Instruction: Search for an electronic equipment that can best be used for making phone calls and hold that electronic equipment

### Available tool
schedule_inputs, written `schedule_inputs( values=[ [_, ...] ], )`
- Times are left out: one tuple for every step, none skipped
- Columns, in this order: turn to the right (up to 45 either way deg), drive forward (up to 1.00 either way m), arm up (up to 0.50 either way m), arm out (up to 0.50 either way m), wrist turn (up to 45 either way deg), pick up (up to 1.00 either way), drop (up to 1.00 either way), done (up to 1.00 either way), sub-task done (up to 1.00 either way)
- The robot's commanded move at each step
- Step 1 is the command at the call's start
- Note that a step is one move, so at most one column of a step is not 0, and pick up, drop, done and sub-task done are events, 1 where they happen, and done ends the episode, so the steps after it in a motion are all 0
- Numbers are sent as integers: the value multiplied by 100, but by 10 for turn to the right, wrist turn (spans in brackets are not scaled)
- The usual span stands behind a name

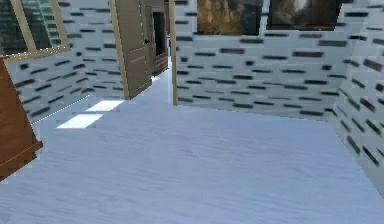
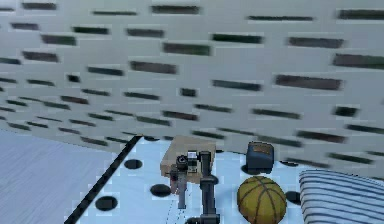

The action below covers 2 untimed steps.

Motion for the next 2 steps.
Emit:
schedule_inputs(
  values=[
    [0, 0, 0, 0, 450, 0, 0, 0, 0],
    [0, 0, 0, 0, 450, 0, 0, 0, 0]
  ],
)
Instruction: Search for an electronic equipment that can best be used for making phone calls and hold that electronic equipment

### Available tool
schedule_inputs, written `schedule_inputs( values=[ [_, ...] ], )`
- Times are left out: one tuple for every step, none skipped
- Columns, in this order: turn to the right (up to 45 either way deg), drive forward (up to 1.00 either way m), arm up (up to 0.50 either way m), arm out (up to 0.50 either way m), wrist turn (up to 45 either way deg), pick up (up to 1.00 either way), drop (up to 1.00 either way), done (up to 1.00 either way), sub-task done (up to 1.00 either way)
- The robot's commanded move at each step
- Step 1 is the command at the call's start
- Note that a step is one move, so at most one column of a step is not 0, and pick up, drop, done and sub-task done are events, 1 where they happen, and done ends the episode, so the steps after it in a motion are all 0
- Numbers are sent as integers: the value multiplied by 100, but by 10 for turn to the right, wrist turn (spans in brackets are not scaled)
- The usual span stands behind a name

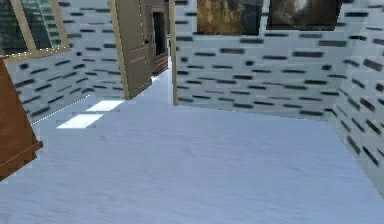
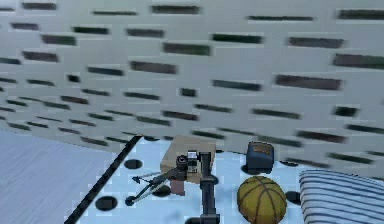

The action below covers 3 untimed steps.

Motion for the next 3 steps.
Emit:
schedule_inputs(
  values=[
    [0, 0, 0, 0, 450, 0, 0, 0, 0],
    [0, 0, 0, 0, 420, 0, 0, 0, 0],
    [0, 0, -30, 0, 0, 0, 0, 0, 0]
  ],
)
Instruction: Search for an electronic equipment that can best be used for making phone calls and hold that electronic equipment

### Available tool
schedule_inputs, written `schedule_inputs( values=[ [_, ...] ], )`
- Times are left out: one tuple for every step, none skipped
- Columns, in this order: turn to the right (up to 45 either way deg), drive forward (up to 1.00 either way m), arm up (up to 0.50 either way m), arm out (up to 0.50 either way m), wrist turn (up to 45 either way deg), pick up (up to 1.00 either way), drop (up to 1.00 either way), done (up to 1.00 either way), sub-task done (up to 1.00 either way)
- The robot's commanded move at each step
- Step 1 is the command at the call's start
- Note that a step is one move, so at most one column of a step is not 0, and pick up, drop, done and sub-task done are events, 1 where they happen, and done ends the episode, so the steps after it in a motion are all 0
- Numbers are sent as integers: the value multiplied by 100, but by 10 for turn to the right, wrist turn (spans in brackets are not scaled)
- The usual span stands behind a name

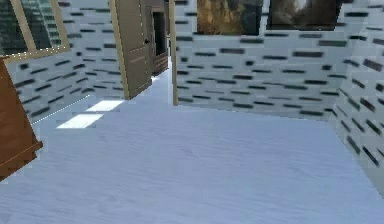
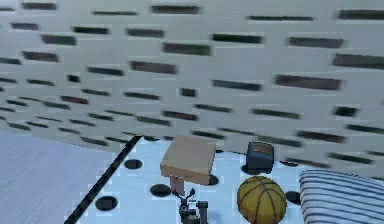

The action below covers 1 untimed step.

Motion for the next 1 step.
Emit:
schedule_inputs(
  values=[
    [0, 0, 0, 0, 0, 100, 0, 0, 0]
  ],
)
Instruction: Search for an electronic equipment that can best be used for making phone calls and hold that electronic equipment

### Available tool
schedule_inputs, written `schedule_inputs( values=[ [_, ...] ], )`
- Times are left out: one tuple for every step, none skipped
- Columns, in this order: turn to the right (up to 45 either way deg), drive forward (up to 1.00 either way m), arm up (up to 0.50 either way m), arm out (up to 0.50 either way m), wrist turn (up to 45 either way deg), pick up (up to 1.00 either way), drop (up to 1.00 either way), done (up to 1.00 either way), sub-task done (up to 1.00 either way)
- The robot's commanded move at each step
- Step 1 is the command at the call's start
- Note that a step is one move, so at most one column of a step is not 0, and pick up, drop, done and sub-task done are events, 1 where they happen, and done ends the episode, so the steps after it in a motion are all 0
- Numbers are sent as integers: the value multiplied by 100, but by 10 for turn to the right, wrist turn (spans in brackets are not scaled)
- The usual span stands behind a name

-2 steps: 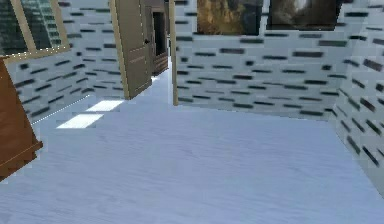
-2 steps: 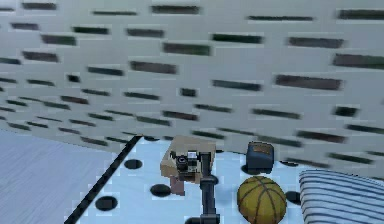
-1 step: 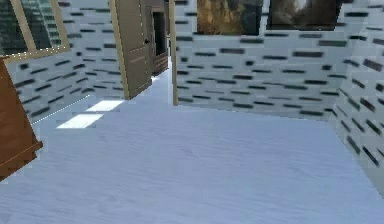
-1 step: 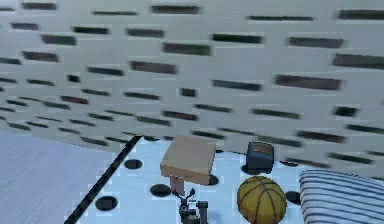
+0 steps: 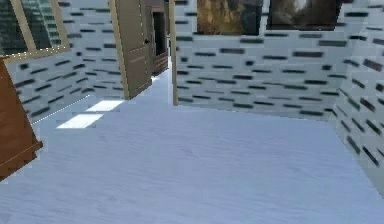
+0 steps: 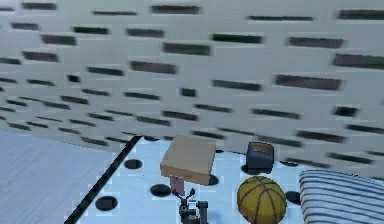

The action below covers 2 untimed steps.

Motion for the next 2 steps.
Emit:
schedule_inputs(
  values=[
    [0, 0, 10, 0, 0, 0, 0, 0, 0],
    [0, 0, 0, 0, 0, 0, 0, 100, 0]
  ],
)
